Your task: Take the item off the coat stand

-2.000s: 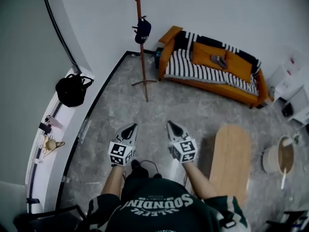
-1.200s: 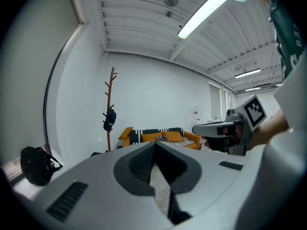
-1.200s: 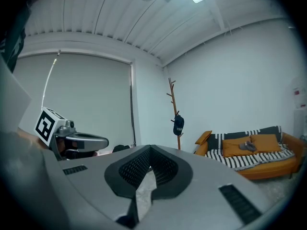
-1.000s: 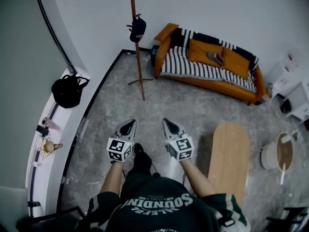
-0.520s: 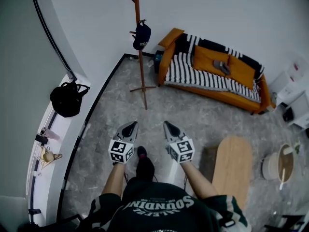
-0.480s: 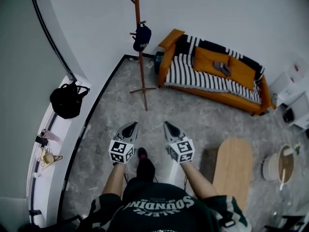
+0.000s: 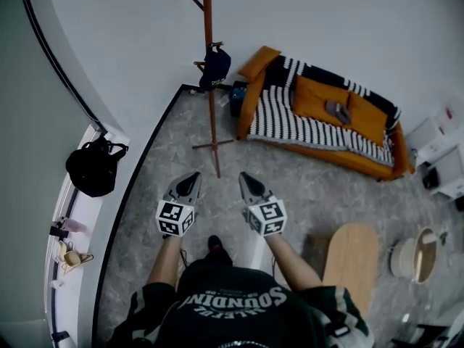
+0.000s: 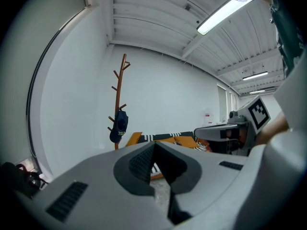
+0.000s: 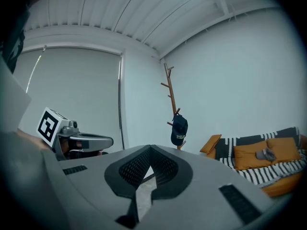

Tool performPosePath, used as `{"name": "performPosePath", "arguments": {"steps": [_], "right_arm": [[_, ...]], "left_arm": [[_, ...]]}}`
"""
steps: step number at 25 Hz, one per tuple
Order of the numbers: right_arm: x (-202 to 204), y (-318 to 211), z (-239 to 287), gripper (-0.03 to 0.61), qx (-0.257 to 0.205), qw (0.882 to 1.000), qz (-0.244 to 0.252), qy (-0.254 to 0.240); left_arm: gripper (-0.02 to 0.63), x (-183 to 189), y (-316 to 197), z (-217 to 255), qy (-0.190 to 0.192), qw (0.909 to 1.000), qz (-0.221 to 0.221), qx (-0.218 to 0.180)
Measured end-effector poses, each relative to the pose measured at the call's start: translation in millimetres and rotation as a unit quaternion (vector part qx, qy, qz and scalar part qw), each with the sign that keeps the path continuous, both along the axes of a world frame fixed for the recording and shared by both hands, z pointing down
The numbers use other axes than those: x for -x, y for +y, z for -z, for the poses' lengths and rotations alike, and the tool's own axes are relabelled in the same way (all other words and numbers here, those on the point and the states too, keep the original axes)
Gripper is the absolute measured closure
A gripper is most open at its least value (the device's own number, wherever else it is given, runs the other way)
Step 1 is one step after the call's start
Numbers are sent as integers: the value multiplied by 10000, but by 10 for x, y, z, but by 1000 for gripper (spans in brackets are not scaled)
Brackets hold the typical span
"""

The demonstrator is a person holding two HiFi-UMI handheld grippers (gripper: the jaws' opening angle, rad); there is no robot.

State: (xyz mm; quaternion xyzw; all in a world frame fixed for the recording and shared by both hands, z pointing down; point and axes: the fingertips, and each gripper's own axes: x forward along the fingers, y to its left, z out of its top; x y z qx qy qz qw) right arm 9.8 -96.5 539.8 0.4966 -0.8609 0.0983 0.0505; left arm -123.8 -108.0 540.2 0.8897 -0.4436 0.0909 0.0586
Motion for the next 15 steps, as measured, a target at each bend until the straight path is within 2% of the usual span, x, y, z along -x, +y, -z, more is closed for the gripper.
{"name": "performPosePath", "arguments": {"steps": [5,8,15], "right_arm": [[103,-701,-5,580,-78,9999,-106,-57],[142,-980,86,580,17,9998,-136,136],[160,-1573,36,580,-22,10000,-22,-4]], "left_arm": [[614,116,-660,18,-47,9999,-164,-31],[614,168,-968,50,-38,9998,-174,-28],[614,80,-1524,-6,107,9999,-121,51]]}}
